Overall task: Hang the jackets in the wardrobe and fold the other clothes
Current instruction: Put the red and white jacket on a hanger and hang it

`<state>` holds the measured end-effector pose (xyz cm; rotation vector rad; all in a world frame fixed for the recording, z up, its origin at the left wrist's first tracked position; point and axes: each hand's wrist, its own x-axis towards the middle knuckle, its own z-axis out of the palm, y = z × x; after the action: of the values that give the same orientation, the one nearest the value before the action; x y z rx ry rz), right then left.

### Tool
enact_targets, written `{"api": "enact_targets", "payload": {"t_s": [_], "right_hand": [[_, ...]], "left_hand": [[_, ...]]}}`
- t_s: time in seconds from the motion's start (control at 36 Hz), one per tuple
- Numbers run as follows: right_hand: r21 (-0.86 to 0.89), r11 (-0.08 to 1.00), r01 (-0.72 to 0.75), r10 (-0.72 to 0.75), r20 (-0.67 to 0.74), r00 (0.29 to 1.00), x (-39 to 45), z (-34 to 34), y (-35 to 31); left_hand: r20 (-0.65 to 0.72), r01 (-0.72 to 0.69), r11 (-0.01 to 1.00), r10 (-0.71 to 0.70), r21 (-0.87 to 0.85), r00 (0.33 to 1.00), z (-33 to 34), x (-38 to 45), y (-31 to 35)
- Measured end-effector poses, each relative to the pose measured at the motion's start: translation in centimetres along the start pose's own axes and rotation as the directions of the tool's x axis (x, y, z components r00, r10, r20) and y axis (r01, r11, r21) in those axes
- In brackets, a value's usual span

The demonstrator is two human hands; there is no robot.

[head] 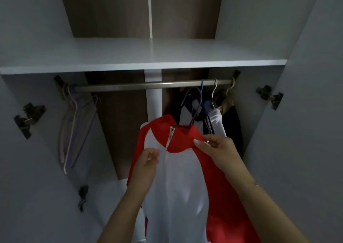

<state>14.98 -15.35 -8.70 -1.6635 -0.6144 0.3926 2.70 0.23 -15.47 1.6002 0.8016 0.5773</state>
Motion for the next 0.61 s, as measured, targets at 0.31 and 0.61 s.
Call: {"api": "enact_targets", "payload": {"t_s": [0.31, 0.61], "right_hand": [[0.024, 0.999, 0.028, -0.021, -0.262, 0.965, 9.0, 2.0, 5.0], [0.154, 0.985, -0.083, 0.094, -0.069, 0.993, 21.8, 4.6, 4.1]], "left_hand": [[-0.023, 0.033, 0.97, -0.04, -0.242, 0.999, 2.5, 6.0, 2.1], [-0.075, -0.064, 0.986, 0.053, -0.156, 0.996, 5.1, 11.2, 4.1]]}}
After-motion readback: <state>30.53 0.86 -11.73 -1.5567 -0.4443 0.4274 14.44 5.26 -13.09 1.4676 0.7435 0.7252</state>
